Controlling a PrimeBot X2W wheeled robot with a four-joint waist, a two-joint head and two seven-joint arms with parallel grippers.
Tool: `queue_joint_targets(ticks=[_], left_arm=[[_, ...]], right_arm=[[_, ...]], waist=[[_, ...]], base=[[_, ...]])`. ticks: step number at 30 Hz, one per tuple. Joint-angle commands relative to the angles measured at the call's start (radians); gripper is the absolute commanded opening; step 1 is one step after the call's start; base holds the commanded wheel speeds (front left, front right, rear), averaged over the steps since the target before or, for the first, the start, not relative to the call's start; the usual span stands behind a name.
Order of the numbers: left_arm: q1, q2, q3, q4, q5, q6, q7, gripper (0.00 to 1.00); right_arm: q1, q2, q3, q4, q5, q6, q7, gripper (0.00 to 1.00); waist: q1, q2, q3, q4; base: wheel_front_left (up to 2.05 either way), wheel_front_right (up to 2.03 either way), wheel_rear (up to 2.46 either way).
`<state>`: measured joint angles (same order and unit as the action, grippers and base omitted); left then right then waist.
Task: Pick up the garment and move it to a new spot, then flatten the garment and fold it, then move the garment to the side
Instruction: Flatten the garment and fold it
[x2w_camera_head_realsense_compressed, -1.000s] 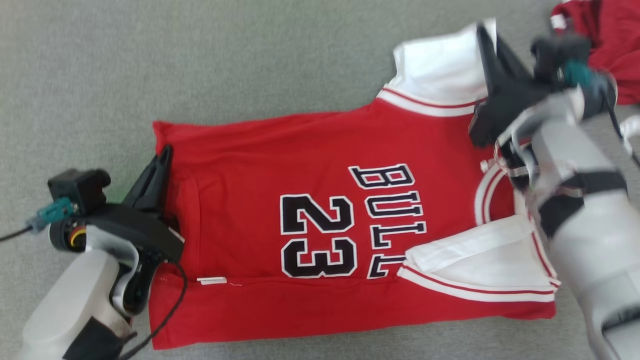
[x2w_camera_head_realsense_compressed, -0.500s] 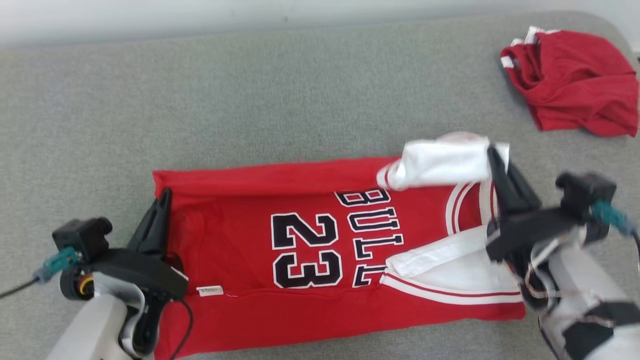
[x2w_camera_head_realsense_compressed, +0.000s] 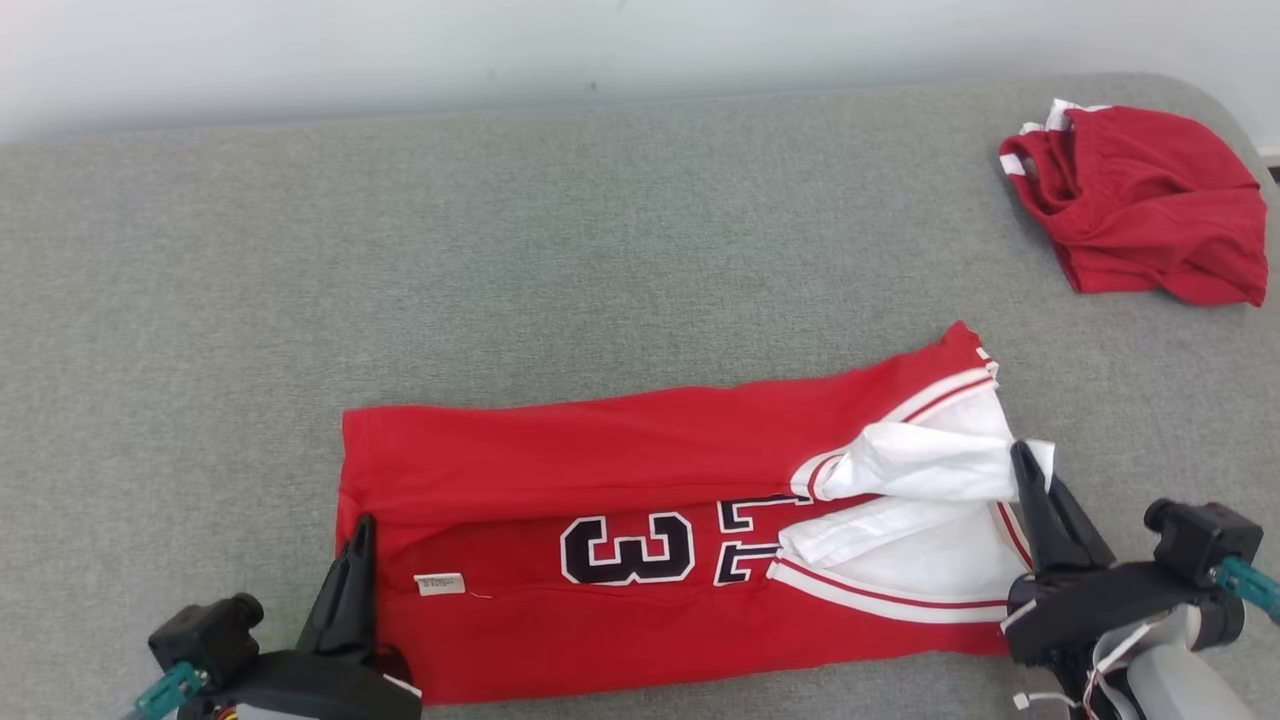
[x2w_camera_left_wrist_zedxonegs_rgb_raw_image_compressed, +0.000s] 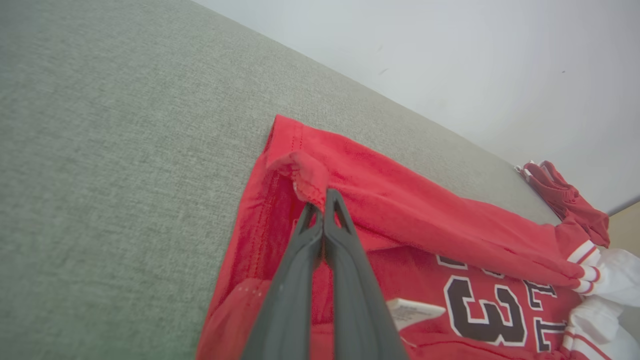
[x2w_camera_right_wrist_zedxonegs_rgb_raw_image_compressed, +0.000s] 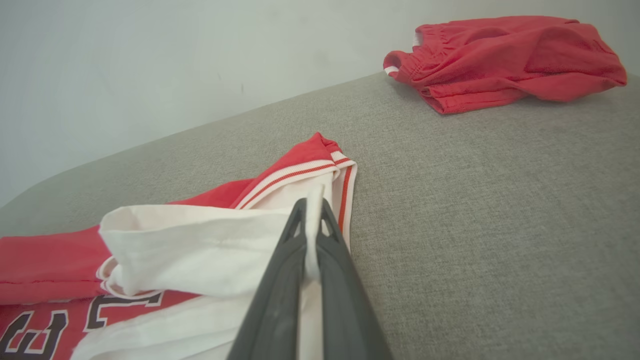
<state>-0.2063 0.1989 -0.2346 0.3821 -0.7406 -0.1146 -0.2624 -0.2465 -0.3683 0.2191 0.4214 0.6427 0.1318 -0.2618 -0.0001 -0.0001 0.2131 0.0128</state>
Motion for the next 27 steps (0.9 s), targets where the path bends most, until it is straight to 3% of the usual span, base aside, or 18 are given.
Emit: queue_joint_targets(ticks=[1, 7, 20, 21, 22, 23, 27], left_arm=[[0.014, -0.008, 0.009, 0.000, 0.016, -0.004, -0.003, 0.00], [0.046, -0.045, 0.031, 0.032, 0.047, -0.009, -0.003, 0.00], [0.046, -0.063, 0.062, 0.120, 0.114, -0.015, -0.003, 0.00], [0.045, -0.062, 0.056, 0.124, 0.121, -0.015, -0.003, 0.05], [0.040, -0.060, 0.055, 0.119, 0.129, -0.015, -0.003, 0.69], [0.041, -0.061, 0.063, 0.112, 0.138, -0.015, -0.003, 1.00], [0.068, -0.073, 0.113, 0.056, 0.176, -0.016, -0.003, 1.00]], right_arm=[[0.021, 0.006, -0.010, -0.002, -0.015, -0.003, -0.004, 0.00], [0.070, 0.036, -0.038, -0.005, -0.036, -0.003, 0.006, 0.00], [0.107, 0.062, -0.049, 0.018, -0.060, -0.003, 0.036, 0.00], [0.108, 0.064, -0.050, 0.023, -0.061, -0.003, 0.039, 0.00], [0.110, 0.064, -0.052, 0.025, -0.064, -0.003, 0.037, 0.64], [0.111, 0.064, -0.055, 0.024, -0.065, -0.003, 0.034, 1.00], [0.104, 0.059, -0.075, -0.008, -0.074, -0.003, 0.016, 1.00]], waist=[[0.0001, 0.0001, -0.006, 0.007], [0.0001, 0.0001, -0.016, 0.015], [0.0001, 0.0001, -0.041, 0.009], [0.0001, 0.0001, -0.043, 0.010], [0.0001, 0.0001, -0.047, 0.011], [0.0001, 0.0001, -0.050, 0.012], [0.0001, 0.0001, -0.066, 0.014]], base=[[0.00, 0.00, 0.00], [0.00, 0.00, 0.00], [0.00, 0.00, 0.00], [0.00, 0.00, 0.00], [0.00, 0.00, 0.00], [0.00, 0.00, 0.00], [0.00, 0.00, 0.00]])
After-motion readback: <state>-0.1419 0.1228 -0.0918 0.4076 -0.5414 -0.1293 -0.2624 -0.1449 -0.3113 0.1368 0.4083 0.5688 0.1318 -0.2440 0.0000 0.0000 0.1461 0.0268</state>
